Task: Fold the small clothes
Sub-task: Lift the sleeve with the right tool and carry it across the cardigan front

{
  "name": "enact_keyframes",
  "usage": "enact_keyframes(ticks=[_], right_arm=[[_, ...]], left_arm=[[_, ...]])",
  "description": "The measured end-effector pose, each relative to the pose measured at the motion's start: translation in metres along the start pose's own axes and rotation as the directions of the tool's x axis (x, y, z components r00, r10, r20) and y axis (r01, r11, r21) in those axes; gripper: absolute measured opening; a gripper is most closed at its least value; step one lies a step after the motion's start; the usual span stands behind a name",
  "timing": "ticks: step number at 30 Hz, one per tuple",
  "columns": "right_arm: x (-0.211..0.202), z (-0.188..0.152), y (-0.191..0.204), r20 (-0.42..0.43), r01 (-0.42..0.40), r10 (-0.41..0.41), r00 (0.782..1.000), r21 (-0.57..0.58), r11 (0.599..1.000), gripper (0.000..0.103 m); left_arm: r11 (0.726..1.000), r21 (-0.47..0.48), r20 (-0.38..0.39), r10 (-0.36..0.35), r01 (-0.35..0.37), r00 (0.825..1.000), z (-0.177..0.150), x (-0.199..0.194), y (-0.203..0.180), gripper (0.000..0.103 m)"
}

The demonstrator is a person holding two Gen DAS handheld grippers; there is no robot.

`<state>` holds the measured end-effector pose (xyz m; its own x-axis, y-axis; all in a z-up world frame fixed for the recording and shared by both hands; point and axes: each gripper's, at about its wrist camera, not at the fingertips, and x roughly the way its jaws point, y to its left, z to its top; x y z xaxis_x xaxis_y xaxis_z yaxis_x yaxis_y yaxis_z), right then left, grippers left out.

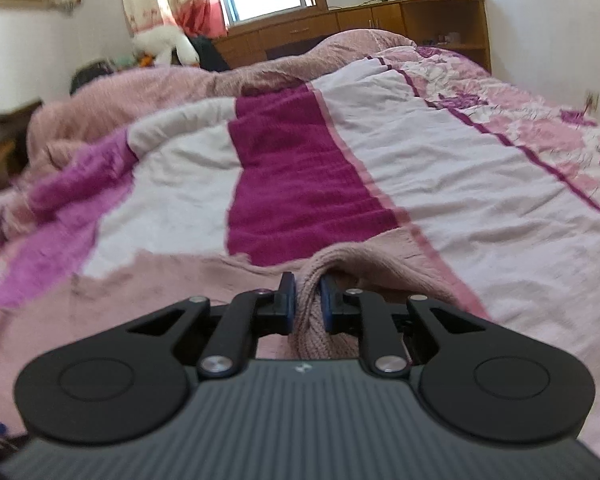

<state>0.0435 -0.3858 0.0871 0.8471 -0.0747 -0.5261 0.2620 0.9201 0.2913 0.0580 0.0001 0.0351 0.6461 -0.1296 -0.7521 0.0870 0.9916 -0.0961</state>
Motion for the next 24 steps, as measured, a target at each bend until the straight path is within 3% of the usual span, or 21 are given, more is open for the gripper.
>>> enact_keyframes(ticks=[6, 15, 24], right_arm=[[-0.01, -0.006, 0.023, 0.003, -0.114, 0.114, 0.993, 0.068, 0.991, 0.016], [-0.02, 0.0, 0.057, 0.033, -0.22, 0.218, 0.975, 0.114, 0.969, 0.016], [-0.016, 0.001, 0.113, 0.07, -0.359, 0.352, 0.933, 0.22, 0.907, 0.017]], left_arm=[[1.0, 0.008, 0.038, 0.008, -0.008, 0.999, 0.001, -0.015, 0.006, 0.103], [1.0, -0.012, 0.092, 0.026, -0.025, 0.995, -0.001, -0.042, 0.027, 0.103], [0.997, -0.041, 0.131, 0.063, -0.058, 0.989, -0.004, -0.057, 0.055, 0.103]])
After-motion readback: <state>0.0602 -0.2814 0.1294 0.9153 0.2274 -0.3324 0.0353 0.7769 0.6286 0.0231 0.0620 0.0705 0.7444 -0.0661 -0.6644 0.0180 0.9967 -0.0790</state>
